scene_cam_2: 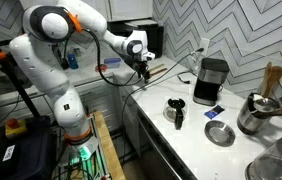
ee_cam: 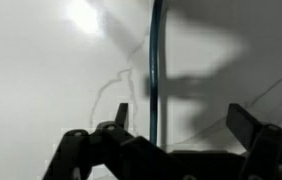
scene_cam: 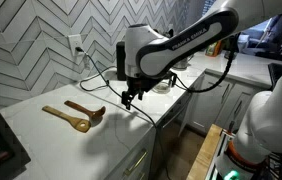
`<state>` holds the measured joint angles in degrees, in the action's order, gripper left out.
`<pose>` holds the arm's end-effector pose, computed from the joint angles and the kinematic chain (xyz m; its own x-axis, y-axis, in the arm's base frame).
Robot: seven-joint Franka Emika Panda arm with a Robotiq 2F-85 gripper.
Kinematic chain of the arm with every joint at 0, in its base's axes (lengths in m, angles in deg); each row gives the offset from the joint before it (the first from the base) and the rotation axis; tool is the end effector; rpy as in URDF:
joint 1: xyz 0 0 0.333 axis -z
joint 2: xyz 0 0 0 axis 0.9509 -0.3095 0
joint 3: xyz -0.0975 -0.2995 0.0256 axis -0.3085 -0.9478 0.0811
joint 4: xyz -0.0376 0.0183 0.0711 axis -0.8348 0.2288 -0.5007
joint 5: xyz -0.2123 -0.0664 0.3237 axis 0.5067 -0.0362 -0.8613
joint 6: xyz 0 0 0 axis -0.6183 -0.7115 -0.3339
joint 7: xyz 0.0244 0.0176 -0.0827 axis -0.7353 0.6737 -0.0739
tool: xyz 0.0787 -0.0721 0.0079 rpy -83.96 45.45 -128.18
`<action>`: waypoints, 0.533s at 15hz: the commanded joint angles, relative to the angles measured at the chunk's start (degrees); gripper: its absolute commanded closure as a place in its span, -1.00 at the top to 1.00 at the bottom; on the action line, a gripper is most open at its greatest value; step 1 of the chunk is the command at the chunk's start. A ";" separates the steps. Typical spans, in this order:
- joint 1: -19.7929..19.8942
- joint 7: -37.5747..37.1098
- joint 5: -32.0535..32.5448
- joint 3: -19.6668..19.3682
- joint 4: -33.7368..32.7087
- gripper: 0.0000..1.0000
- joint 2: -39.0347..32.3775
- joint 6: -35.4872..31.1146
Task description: Put the silver bowl on top of the coffee maker
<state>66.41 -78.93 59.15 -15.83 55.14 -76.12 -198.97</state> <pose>0.4585 0.1669 0.4027 0.9936 0.0899 0.0676 0.0880 -0.9956 0.0306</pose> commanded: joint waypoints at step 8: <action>-0.14 -2.05 1.19 -1.75 -1.12 1.00 -1.24 -0.11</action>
<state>66.37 -78.93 59.15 -15.91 55.12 -76.12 -198.97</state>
